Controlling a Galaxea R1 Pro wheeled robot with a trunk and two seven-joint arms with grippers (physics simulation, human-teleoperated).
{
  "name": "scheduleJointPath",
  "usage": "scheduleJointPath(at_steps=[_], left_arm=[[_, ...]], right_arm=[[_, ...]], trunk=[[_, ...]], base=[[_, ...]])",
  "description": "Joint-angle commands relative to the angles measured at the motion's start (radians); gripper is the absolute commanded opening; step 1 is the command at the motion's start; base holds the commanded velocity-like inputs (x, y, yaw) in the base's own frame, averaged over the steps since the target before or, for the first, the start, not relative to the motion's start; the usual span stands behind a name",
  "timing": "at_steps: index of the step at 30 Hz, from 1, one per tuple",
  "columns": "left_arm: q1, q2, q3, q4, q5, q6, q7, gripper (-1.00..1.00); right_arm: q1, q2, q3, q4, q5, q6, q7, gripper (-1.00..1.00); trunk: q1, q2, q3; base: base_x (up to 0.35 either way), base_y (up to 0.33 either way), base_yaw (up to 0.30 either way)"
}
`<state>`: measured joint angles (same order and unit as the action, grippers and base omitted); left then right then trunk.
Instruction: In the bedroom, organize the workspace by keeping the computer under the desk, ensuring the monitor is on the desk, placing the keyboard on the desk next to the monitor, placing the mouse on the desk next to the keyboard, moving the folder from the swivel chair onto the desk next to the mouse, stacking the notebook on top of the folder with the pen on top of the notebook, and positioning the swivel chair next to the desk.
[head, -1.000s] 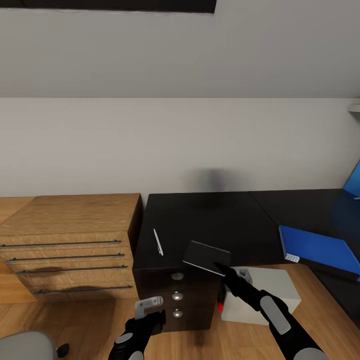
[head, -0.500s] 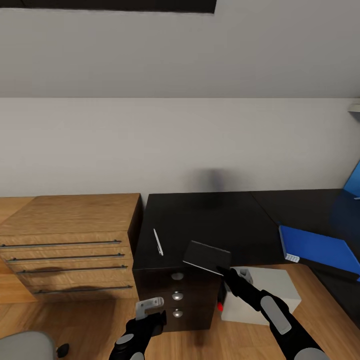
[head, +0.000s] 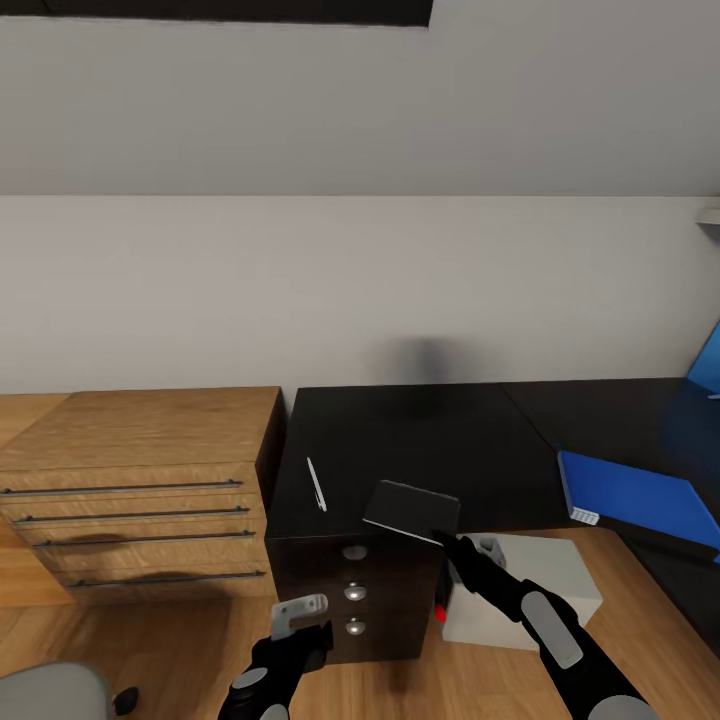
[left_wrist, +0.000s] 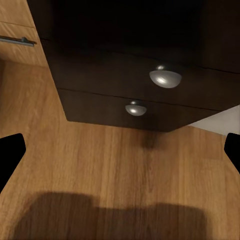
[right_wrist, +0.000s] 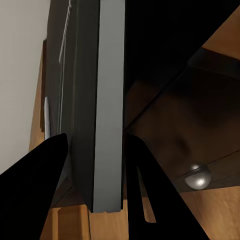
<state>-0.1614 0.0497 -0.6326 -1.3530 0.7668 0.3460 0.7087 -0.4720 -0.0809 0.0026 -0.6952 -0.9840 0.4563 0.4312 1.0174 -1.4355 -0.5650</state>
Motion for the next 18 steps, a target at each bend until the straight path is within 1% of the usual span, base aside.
scheduleJointPath(at_steps=[1, 13, 14, 18], left_arm=[[-0.001, 0.001, -0.002, -0.002, 0.006, 0.002, 0.008, 1.00], [-0.001, 0.001, -0.003, -0.002, 0.005, 0.002, 0.008, 1.00], [-0.001, 0.000, -0.003, -0.002, 0.005, 0.002, 0.008, 1.00], [-0.001, 0.000, -0.005, -0.002, 0.005, 0.002, 0.008, 1.00]], right_arm=[[0.000, 0.000, 0.000, 0.000, -0.005, 0.005, -0.001, -1.00], [0.000, 0.000, 0.001, -0.019, -0.005, -0.001, 0.003, -1.00], [0.000, 0.000, 0.001, -0.037, -0.005, -0.020, 0.002, -1.00], [0.000, 0.000, 0.001, -0.052, -0.006, -0.043, 0.002, -1.00]], trunk=[[0.000, -0.001, -0.001], [-0.046, 0.083, 0.037], [-0.050, 0.090, 0.040], [-0.065, 0.118, 0.052]], base=[[0.000, 0.000, 0.000], [0.000, 0.000, 0.000], [0.000, 0.000, 0.000], [0.000, 0.000, 0.000]])
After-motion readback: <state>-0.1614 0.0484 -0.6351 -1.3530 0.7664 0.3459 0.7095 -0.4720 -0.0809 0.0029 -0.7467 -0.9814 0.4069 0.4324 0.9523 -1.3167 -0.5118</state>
